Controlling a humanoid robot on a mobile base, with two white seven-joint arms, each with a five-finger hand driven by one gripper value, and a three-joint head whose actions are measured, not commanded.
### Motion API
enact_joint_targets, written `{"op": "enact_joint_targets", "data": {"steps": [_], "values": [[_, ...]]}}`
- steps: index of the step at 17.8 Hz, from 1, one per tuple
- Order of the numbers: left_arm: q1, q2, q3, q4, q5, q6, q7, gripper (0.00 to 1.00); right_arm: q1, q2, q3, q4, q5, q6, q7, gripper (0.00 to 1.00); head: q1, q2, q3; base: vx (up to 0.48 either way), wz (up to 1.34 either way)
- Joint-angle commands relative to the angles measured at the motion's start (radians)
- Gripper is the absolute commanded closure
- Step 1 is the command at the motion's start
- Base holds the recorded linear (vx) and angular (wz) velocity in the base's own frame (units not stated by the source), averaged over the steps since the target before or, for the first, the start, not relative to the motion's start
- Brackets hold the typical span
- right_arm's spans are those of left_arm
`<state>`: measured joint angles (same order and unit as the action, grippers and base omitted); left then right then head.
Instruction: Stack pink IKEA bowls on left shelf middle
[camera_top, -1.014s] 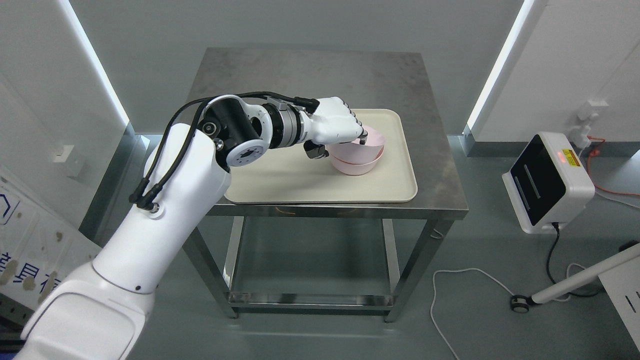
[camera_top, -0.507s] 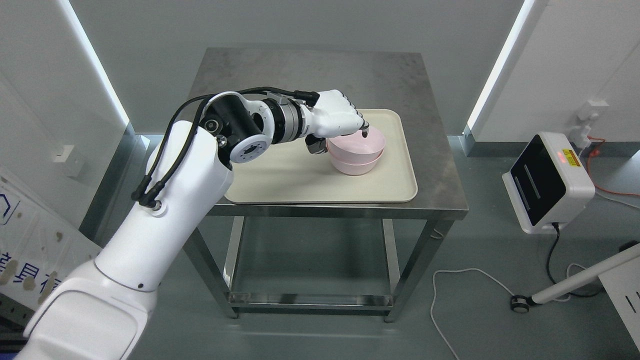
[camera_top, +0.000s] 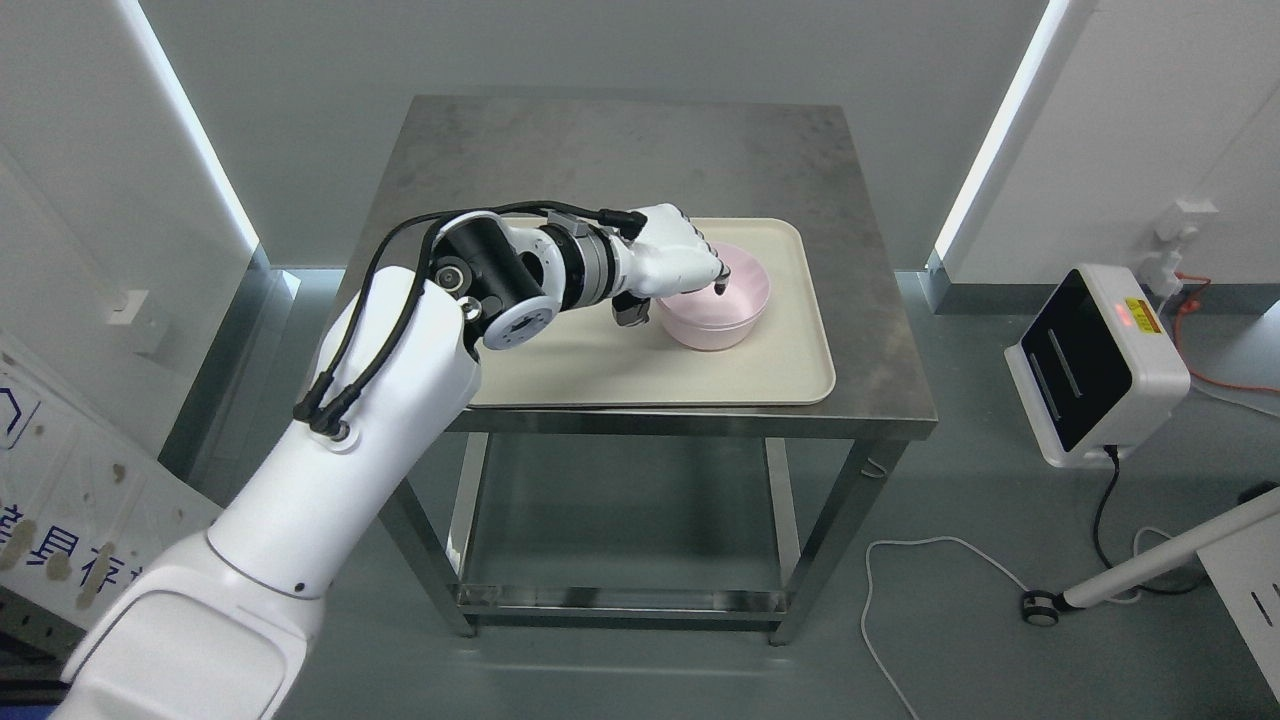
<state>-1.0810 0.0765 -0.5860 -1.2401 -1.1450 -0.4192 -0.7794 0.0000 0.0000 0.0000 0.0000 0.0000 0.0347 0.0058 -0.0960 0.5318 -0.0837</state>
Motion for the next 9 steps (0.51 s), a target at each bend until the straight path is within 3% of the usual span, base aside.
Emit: {"op": "enact_joint_targets", "data": {"steps": [1,3,7,9], "values": [[0.012,-0.056,-0.031,0.039,-0.036,0.002,0.006,0.64,0.002,-0.017,-0.011,-0.034,0.000,0.001,0.000,0.00,0.0000,0.000,0.000,0.000,0.00],[0.019,-0.059,-0.041,0.045,-0.035,-0.001,0.008,0.77,0.002,-0.017,-0.011,-0.034,0.000,0.001,0.000,0.00,0.0000,0.000,0.000,0.000,0.00],[0.042,-0.059,-0.086,0.051,-0.036,-0.003,0.011,0.86,0.002,-0.017,-0.011,-0.034,0.000,0.001,0.000,0.00,0.0000,0.000,0.000,0.000,0.00],[0.041,-0.059,-0.103,0.088,-0.054,0.060,0.005,0.99,0.002,-0.017,-0.011,-0.034,0.000,0.001,0.000,0.00,0.0000,0.000,0.000,0.000,0.00]]}}
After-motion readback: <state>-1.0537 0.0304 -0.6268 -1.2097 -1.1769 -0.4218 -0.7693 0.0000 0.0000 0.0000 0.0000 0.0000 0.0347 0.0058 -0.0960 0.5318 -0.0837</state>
